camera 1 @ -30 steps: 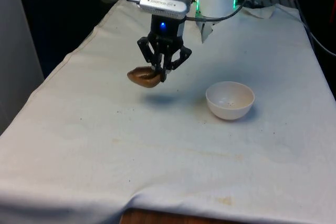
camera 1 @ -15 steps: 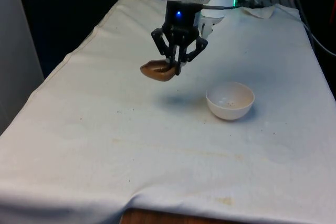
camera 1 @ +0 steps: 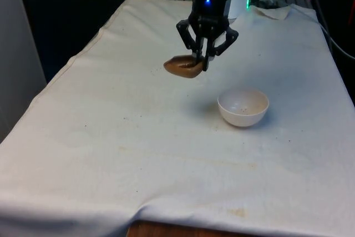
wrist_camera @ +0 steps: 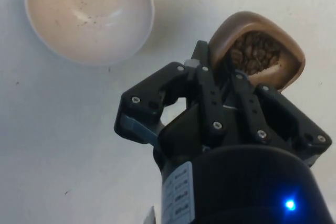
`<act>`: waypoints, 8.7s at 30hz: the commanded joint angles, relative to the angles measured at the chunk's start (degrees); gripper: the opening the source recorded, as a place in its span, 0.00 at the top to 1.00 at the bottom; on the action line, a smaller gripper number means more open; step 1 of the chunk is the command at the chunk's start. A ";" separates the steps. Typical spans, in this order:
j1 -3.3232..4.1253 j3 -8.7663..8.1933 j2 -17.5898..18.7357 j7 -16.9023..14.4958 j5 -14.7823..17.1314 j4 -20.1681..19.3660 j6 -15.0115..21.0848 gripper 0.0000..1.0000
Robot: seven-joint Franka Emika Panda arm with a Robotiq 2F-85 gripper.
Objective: Pour the coffee beans from the cup into the bowl.
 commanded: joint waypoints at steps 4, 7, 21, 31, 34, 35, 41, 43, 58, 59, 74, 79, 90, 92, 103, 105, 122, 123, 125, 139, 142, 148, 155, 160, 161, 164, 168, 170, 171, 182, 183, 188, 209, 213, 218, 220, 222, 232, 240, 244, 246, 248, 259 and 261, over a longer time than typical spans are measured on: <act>0.57 0.52 -0.74 1.55 -0.69 0.29 -1.32 0.97; 0.57 1.49 -1.20 2.58 -0.80 0.57 -2.01 0.97; 0.69 5.27 -2.35 6.70 -1.66 1.66 -4.13 0.97; 0.74 7.96 -2.52 9.34 -1.89 2.64 -5.16 0.97; 0.74 9.05 -2.41 10.49 -2.06 3.04 -5.50 0.97; 0.74 9.34 -2.35 10.77 -2.12 3.15 -5.56 0.97; 0.69 10.66 -2.23 12.03 -2.18 3.38 -5.61 0.97; 0.74 11.40 -2.18 12.72 -2.18 3.38 -5.50 0.97; 0.40 14.15 -2.12 15.13 -1.49 3.15 -4.07 0.97; 0.40 14.27 -2.06 15.30 -1.49 3.15 -3.90 0.97; -0.23 15.58 -1.26 15.64 0.63 1.72 2.12 0.97; -0.40 15.76 -1.38 15.18 1.89 0.52 4.76 0.97; -1.03 15.70 -2.23 13.75 3.84 -1.95 9.57 0.97; -1.32 15.70 -2.52 13.52 4.07 -2.35 10.20 0.97; -2.69 15.81 -3.95 8.77 9.85 -4.30 12.20 0.97; -2.86 15.81 -4.18 7.68 11.23 -4.53 12.26 0.97; -4.07 15.76 -3.72 -2.58 22.92 -4.64 11.80 0.97; -4.07 15.70 -3.72 -3.21 23.61 -4.64 11.75 0.97; -4.18 15.76 -3.72 -3.90 24.29 -4.70 11.75 0.97; -4.81 15.18 -3.67 -15.76 35.92 -5.10 10.83 0.97; -4.87 14.90 -3.67 -18.05 37.82 -5.21 10.49 0.97; -5.04 14.84 -3.72 -22.17 41.25 -5.50 9.74 0.97; -5.39 14.55 -3.61 -26.93 45.26 -5.39 8.25 0.97; -5.44 13.75 -3.61 -30.71 48.30 -5.39 6.88 0.97; -4.93 13.18 -3.55 -30.25 47.61 -5.61 7.22 0.97; -5.50 13.24 -3.67 -32.66 49.85 -5.33 6.07 0.97; -5.50 12.38 -3.78 -35.12 51.57 -5.21 4.87 0.97; -5.56 11.69 -3.84 -36.90 52.77 -5.21 4.07 0.97; -5.04 11.40 -3.67 -36.10 51.91 -5.39 4.70 0.97; -5.61 9.34 -3.78 -43.09 56.89 -4.87 0.97 0.97; -5.61 9.17 -3.72 -43.60 57.24 -4.81 0.74 0.97; -5.27 7.91 -3.61 -45.95 58.73 -5.10 -0.23 0.97; -6.07 5.27 -0.92 -58.16 70.59 -4.07 -7.73 0.97; -5.73 4.47 -0.74 -59.13 71.28 -4.30 -8.48 0.97; -6.30 3.32 0.00 -61.36 73.91 -3.50 -12.03 0.97; -6.30 2.81 0.17 -61.71 74.43 -3.32 -13.01 0.97; -6.36 2.35 0.40 -62.11 75.00 -3.09 -14.04 0.97; -6.53 0.52 1.38 -63.31 77.64 -1.95 -18.96 0.97; -6.65 -0.69 2.01 -64.00 79.64 -1.32 -22.63 0.97; -6.70 -1.60 2.52 -64.29 80.73 -0.86 -25.15 0.97; -6.76 -1.78 2.64 -64.34 80.90 -0.69 -25.61 0.97; -6.76 -2.18 2.92 -64.40 81.36 -0.46 -26.64 0.97; -6.76 -3.84 4.30 -64.74 84.22 0.52 -32.03 0.97; -6.47 -4.18 4.18 -64.86 84.22 0.29 -32.03 0.97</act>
